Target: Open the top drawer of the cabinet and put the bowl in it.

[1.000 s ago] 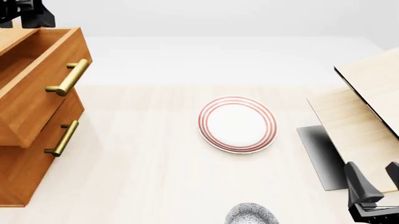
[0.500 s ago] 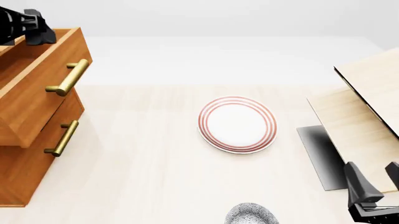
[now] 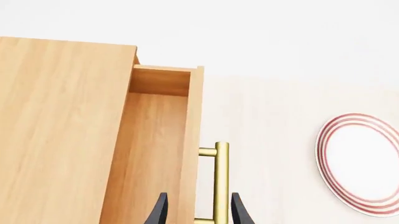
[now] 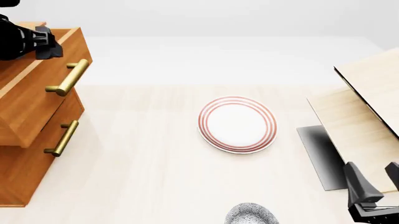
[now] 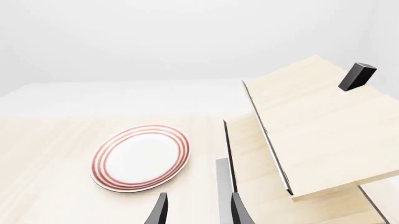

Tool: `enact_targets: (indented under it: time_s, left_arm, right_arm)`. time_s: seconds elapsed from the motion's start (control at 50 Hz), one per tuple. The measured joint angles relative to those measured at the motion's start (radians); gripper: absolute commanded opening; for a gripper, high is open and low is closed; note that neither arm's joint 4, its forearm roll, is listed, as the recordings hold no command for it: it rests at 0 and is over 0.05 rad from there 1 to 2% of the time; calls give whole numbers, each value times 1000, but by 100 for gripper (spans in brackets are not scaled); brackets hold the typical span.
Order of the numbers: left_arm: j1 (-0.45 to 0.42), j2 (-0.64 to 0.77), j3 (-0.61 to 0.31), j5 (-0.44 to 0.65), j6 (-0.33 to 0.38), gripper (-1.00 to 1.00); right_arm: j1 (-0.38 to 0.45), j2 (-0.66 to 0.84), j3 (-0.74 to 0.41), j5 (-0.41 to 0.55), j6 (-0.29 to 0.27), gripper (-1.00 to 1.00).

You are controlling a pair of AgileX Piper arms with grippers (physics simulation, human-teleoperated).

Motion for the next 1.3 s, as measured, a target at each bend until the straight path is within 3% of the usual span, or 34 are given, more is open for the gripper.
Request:
enact_targets:
  time_s: [0.76, 1.3]
  left_arm:
    - [-18, 43, 65, -57, -5, 100]
    - [-106, 78, 59, -59, -9, 100]
  right_arm:
    - [1, 7, 0, -2, 2, 100]
    - [2, 9, -1, 0, 3, 100]
